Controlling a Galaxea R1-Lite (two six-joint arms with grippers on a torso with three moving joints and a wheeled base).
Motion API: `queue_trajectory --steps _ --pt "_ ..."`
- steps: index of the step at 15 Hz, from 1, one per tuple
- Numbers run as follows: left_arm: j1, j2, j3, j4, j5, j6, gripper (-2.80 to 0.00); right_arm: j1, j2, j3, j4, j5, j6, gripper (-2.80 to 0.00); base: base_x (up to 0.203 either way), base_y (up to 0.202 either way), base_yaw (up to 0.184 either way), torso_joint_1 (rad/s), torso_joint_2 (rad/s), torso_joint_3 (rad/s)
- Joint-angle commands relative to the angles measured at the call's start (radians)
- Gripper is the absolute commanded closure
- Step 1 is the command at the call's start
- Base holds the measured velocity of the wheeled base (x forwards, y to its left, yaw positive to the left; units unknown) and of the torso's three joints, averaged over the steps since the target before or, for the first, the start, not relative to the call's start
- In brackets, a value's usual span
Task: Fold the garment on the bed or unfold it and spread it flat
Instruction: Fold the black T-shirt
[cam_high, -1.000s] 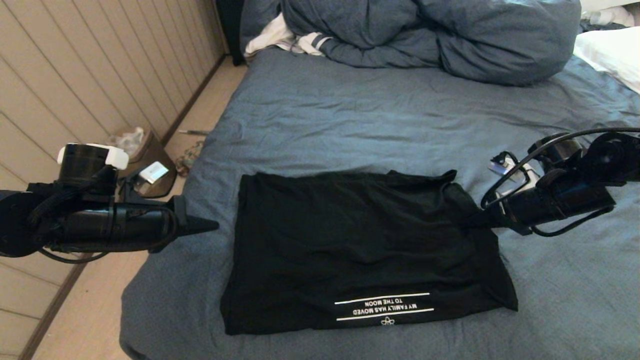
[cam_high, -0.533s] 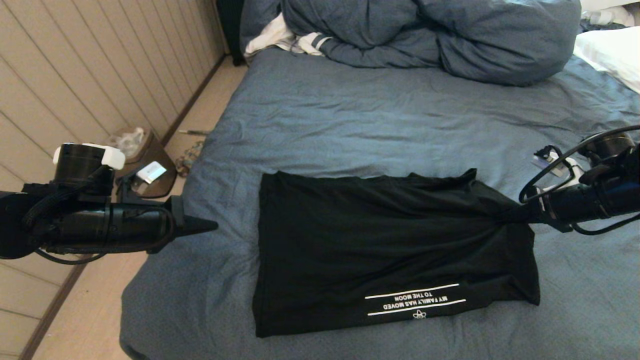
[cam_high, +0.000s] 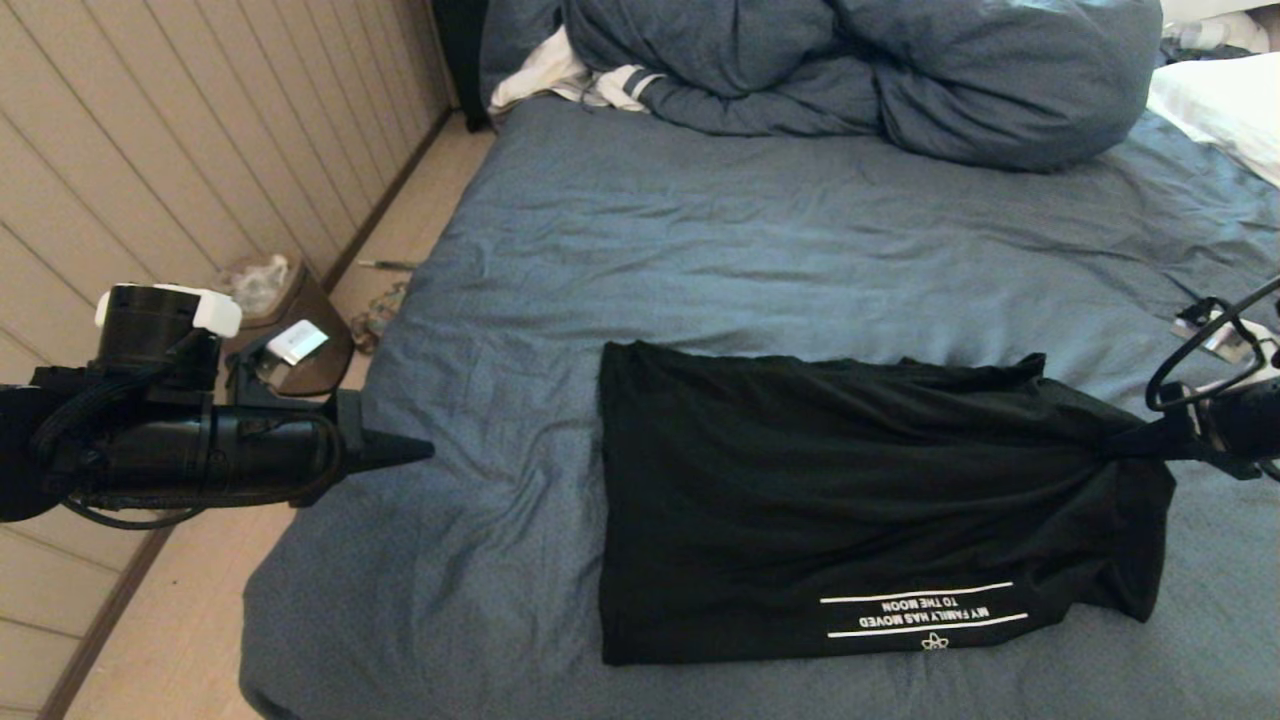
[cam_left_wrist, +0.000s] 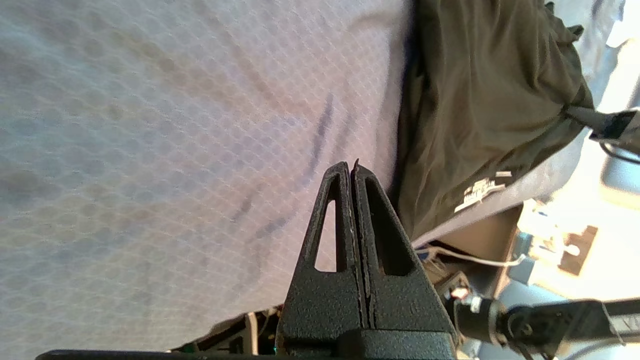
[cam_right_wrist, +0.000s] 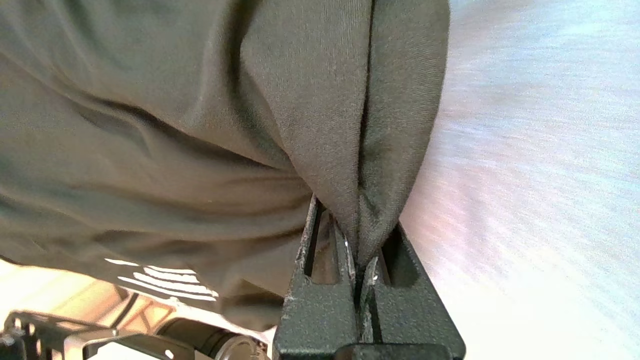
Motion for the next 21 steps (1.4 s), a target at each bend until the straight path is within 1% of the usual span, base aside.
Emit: queue_trajectory --steps 1,3,5,6,7,10,16,18,20,21 --pt "0.000 -0.001 0.000 0.000 -0.008 -0.005 0.00 -0.044 0.010 -0.081 0.064 0.004 -0.013 0.00 0.000 0.000 0.000 0.000 0.00 0.000" --pt "0.000 -0.001 0.001 0.000 -0.007 -0.009 0.00 -0.070 0.035 -0.211 0.180 0.005 -0.036 0.00 0.000 0.000 0.000 0.000 0.00 0.000" --pt "0.000 0.002 0.001 0.000 -0.008 -0.015 0.00 -0.079 0.057 -0.353 0.324 0.006 -0.046 0.00 0.000 0.000 0.000 0.000 0.00 0.000" --pt "0.000 0.005 0.003 0.000 -0.008 -0.015 0.00 -0.076 0.061 -0.417 0.397 0.007 -0.048 0.00 0.000 0.000 0.000 0.000 0.00 0.000" --pt "0.000 0.005 0.008 0.000 -0.008 -0.014 0.00 -0.059 0.059 -0.452 0.459 0.009 -0.049 0.00 0.000 0.000 0.000 0.000 0.00 0.000" --pt "-0.001 -0.002 0.013 0.000 -0.010 -0.014 0.00 0.104 0.024 -0.455 0.477 0.010 -0.018 0.00 0.000 0.000 0.000 0.000 0.00 0.000" --pt "-0.001 0.004 0.021 0.000 -0.014 -0.014 0.00 0.504 -0.023 -0.459 0.453 0.004 0.128 0.00 0.000 0.000 0.000 0.000 0.00 0.000" --pt "-0.003 0.004 0.024 0.000 -0.021 -0.014 0.00 0.631 -0.027 -0.459 0.416 -0.001 0.175 0.00 0.000 0.000 0.000 0.000 0.00 0.000" --pt "-0.003 0.005 0.033 0.000 -0.057 -0.012 0.00 0.727 -0.025 -0.459 0.358 0.000 0.220 0.00 0.000 0.000 0.000 0.000 0.00 0.000" --pt "-0.003 0.005 0.033 0.000 -0.063 -0.009 0.00 0.772 -0.019 -0.459 0.335 0.000 0.232 0.00 0.000 0.000 0.000 0.000 0.00 0.000"
